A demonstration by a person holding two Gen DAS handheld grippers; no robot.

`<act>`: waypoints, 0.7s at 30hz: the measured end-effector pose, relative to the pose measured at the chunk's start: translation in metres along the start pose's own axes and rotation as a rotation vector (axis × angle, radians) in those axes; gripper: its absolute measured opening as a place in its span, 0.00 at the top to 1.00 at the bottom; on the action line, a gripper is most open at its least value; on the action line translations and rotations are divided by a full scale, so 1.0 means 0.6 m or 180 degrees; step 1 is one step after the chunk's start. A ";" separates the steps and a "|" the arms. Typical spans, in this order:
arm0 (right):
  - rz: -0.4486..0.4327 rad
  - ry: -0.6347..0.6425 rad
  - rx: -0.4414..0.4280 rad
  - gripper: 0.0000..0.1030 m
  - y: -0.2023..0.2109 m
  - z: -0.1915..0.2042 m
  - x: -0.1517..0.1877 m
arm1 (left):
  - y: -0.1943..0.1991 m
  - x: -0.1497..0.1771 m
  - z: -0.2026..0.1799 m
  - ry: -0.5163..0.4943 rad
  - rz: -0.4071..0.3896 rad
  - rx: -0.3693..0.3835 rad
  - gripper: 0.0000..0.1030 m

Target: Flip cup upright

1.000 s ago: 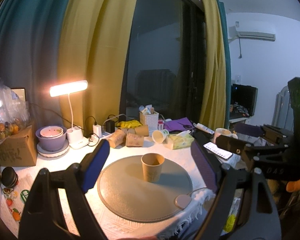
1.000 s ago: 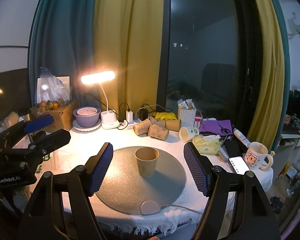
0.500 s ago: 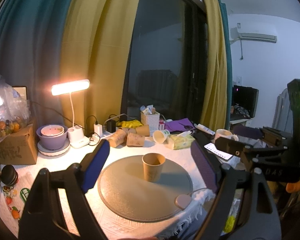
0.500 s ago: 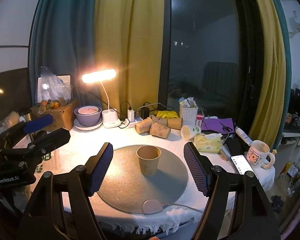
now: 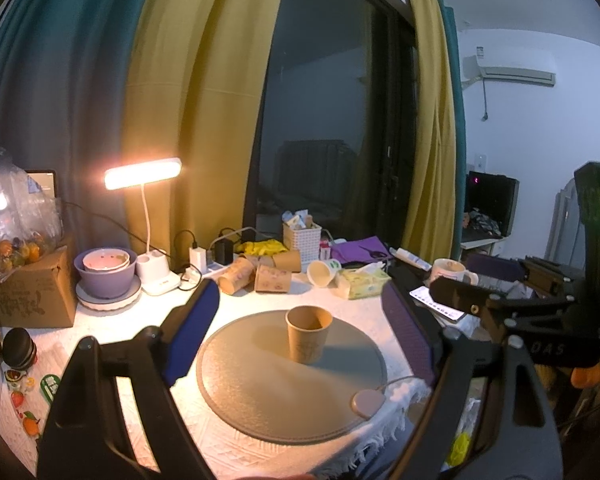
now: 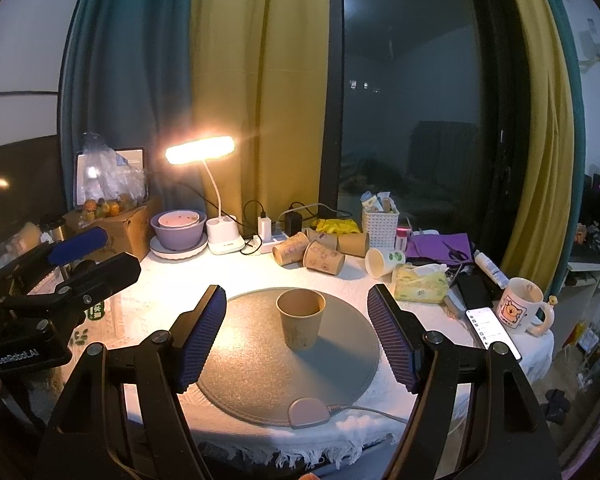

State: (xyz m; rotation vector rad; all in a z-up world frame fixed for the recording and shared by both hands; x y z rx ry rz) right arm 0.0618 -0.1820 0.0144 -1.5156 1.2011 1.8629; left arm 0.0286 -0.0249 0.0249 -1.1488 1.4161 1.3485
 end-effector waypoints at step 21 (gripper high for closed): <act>0.0004 -0.0001 0.0000 0.26 0.000 -0.002 0.000 | 0.000 0.000 0.000 0.0004 0.0000 0.0000 0.18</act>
Point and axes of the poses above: each gripper's, at about its wrist camera, not at the fingertips, and y roughly against the way its jaws point, z to its left, x to its underside, the point moved 4 cm from there along -y, roughly the way its jaws point, and after that the axes turned 8 degrees about -x, right-handed, at the moved point
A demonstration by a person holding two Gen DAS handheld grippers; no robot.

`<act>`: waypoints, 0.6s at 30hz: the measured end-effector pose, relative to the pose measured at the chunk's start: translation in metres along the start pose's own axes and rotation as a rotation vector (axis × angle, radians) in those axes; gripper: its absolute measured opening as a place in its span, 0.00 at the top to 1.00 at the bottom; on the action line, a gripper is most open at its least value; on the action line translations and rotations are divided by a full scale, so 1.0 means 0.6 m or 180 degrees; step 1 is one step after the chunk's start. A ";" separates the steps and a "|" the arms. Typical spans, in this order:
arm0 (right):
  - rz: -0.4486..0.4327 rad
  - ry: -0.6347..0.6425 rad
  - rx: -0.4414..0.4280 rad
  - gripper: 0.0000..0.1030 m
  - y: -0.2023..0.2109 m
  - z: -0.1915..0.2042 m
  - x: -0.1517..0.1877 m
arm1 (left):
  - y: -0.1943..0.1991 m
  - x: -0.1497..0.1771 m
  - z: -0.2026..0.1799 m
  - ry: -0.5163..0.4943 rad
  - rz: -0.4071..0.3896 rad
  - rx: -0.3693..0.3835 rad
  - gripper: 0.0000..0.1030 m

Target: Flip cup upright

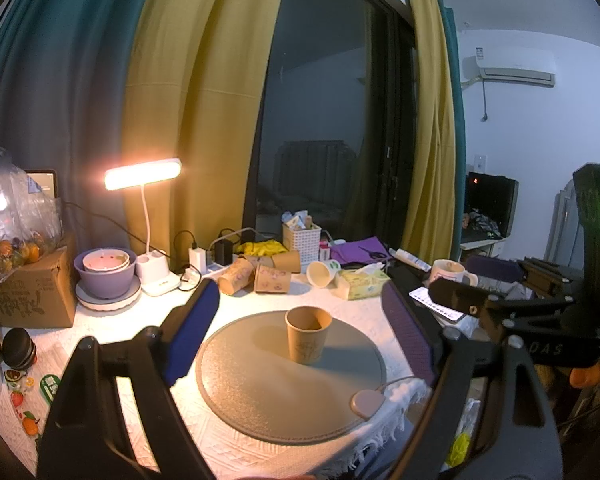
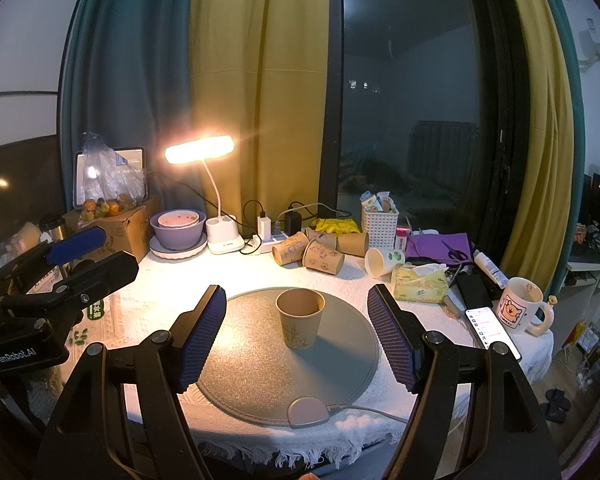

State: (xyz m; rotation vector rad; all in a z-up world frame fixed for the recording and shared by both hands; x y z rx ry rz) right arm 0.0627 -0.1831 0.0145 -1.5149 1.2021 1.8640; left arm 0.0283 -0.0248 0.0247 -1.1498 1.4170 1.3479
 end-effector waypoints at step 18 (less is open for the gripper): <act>0.0000 -0.0007 -0.0005 0.26 0.000 -0.001 0.003 | 0.004 -0.005 -0.007 0.0011 -0.0044 0.0077 0.18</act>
Point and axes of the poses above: each gripper's, at about its wrist camera, not at the fingertips, and y roughly against the way its jaws point, z to its left, x to its underside, the point moved 4 cm from there along -y, roughly the way its jaws point, and after that the axes turned 8 degrees about -x, right-handed, at the moved point
